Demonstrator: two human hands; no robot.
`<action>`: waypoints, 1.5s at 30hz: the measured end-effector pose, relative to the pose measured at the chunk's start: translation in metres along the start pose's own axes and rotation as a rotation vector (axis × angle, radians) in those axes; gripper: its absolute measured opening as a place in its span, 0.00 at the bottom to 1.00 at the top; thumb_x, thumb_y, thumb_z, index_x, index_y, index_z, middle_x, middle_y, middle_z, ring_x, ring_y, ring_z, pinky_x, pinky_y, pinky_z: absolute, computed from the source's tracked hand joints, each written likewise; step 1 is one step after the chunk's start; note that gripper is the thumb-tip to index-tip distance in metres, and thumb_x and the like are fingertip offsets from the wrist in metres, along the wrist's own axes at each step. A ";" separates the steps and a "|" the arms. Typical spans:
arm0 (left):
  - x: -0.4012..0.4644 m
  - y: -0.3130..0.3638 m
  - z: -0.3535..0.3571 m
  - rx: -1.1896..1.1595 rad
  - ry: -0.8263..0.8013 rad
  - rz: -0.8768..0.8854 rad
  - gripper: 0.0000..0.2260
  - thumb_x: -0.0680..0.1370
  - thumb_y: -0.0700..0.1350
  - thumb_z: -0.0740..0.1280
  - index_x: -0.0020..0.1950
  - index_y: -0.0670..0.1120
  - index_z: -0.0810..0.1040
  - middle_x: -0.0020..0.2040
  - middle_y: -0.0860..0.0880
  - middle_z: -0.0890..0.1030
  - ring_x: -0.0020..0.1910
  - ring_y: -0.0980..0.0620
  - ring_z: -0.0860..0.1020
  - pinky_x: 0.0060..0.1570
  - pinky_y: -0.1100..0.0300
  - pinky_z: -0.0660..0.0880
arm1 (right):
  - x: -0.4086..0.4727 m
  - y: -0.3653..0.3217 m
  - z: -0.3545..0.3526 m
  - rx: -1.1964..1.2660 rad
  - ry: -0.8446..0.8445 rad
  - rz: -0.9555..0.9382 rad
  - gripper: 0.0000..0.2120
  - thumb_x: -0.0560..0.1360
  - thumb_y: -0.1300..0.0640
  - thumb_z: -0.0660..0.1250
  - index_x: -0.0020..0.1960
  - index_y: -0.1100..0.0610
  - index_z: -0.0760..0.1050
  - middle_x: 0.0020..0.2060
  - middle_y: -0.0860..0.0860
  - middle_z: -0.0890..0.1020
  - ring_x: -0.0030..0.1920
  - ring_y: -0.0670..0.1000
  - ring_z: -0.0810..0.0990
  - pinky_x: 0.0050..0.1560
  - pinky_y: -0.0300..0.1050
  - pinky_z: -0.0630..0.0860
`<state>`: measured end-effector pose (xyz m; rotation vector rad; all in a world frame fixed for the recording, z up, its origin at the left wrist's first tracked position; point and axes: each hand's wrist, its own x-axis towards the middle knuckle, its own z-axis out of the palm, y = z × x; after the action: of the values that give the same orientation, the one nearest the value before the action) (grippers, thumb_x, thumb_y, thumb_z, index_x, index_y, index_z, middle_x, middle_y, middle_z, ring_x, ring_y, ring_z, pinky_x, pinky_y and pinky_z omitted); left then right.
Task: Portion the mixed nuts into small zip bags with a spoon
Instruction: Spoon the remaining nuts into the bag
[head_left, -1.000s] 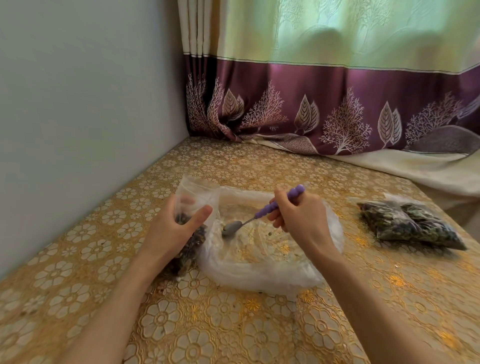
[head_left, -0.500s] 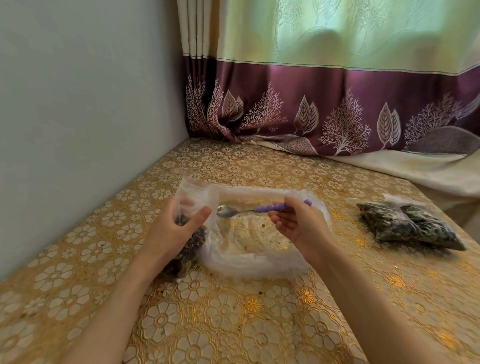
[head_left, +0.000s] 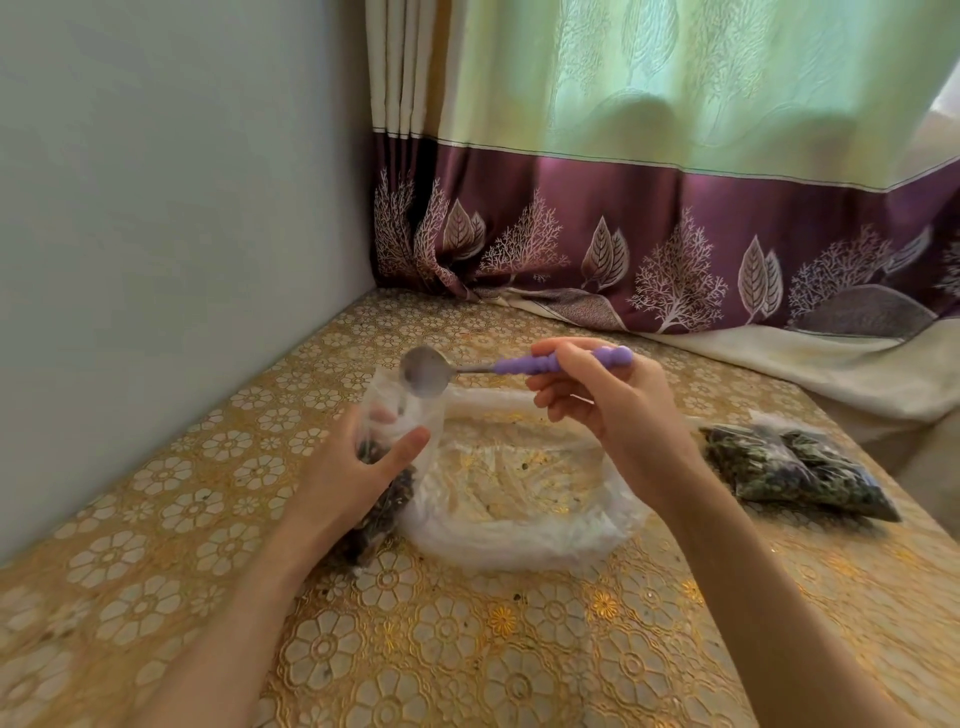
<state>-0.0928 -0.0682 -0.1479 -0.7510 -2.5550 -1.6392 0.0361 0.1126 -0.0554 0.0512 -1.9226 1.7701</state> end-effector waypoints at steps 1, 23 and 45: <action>0.000 -0.001 0.000 -0.001 0.005 0.001 0.28 0.64 0.74 0.63 0.55 0.57 0.67 0.47 0.59 0.75 0.46 0.64 0.72 0.41 0.63 0.66 | 0.000 0.000 -0.001 -0.031 -0.021 -0.002 0.09 0.79 0.64 0.60 0.50 0.63 0.78 0.46 0.57 0.85 0.38 0.50 0.78 0.38 0.39 0.77; 0.003 -0.005 -0.015 -0.079 0.283 0.017 0.24 0.70 0.64 0.66 0.59 0.49 0.73 0.46 0.58 0.78 0.44 0.63 0.74 0.37 0.68 0.65 | 0.022 0.035 -0.090 -0.440 0.404 0.677 0.19 0.79 0.45 0.60 0.36 0.58 0.68 0.25 0.49 0.68 0.18 0.44 0.62 0.16 0.33 0.58; -0.034 0.073 0.056 0.340 -0.190 0.678 0.12 0.79 0.47 0.60 0.61 0.48 0.75 0.59 0.53 0.76 0.55 0.57 0.74 0.56 0.61 0.73 | 0.019 -0.016 -0.101 -1.218 0.209 0.462 0.06 0.68 0.63 0.70 0.44 0.62 0.76 0.46 0.55 0.81 0.41 0.53 0.78 0.39 0.45 0.74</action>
<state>-0.0205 -0.0089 -0.1198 -1.5547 -2.2017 -0.9353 0.0606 0.2113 -0.0326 -1.0034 -2.6201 0.4970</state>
